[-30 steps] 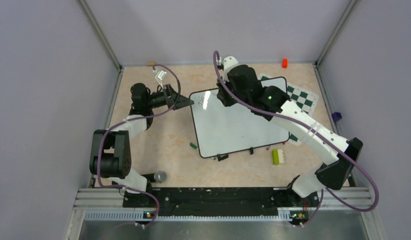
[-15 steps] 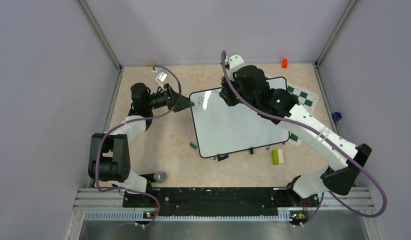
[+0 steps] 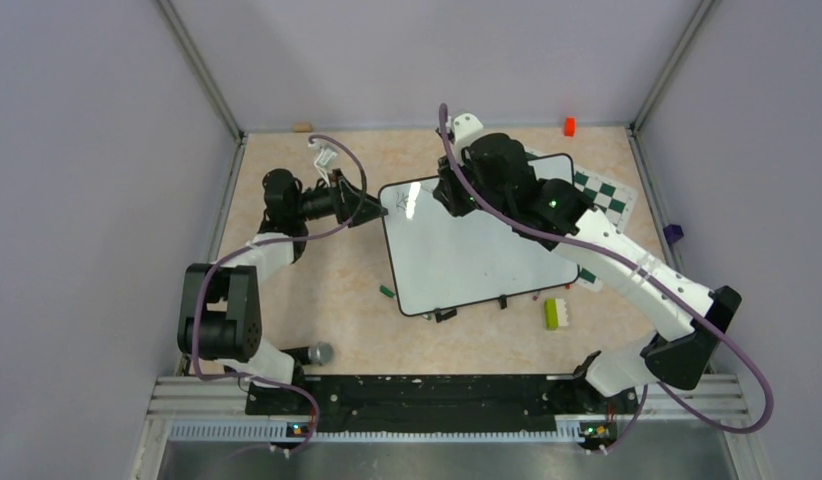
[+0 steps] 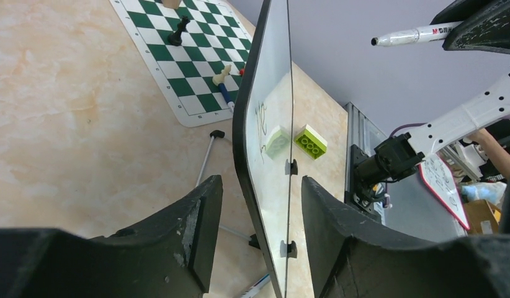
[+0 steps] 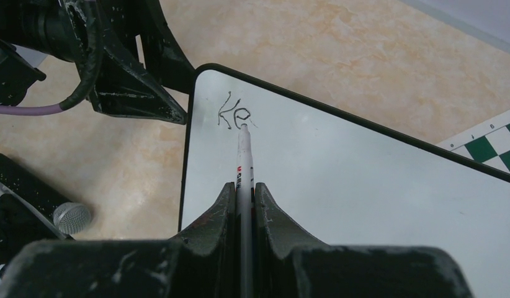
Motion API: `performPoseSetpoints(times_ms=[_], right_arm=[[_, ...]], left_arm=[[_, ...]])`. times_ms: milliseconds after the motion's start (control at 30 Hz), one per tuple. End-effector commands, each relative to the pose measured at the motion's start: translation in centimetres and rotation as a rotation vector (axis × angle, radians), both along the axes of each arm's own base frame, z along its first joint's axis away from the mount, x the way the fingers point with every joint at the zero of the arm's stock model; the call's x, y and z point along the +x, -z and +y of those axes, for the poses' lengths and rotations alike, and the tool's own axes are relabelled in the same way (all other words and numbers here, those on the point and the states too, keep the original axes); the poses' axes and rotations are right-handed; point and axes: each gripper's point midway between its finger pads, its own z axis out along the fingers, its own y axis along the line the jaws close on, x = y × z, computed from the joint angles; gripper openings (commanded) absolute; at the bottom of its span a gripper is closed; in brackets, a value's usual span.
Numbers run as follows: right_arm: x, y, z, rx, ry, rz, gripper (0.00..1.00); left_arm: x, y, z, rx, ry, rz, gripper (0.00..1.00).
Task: Write a sentence on the whiteboard
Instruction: Adjust the whiteboard at the center of the board, then write a sentence on the whiteboard.
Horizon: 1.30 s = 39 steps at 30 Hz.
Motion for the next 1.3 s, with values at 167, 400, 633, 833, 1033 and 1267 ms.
performPoseSetpoints(times_ms=[167, 400, 633, 833, 1033, 1267], right_arm=[[-0.2, 0.6, 1.3, 0.011, -0.016, 0.003, 0.0], [-0.2, 1.9, 1.7, -0.059, 0.033, 0.014, 0.0], [0.3, 2.9, 1.5, -0.114, 0.111, 0.046, 0.0], [0.7, 2.9, 2.1, -0.125, 0.119, 0.056, 0.0], [1.0, 2.6, 2.4, -0.122, 0.115, 0.05, 0.0], [1.1, 2.9, 2.7, -0.131, 0.108, 0.051, 0.0]], left_arm=[[-0.6, 0.1, -0.6, -0.026, 0.076, -0.087, 0.55], [0.1, 0.2, -0.8, -0.045, 0.054, -0.091, 0.46], [-0.5, -1.4, -0.9, -0.149, 0.069, -0.143, 0.22], [-0.8, -1.0, -1.0, -0.154, 0.104, -0.15, 0.1], [-1.1, -1.3, -0.9, -0.147, 0.112, -0.169, 0.06], [-1.2, -1.4, -0.9, -0.146, 0.118, -0.16, 0.04]])
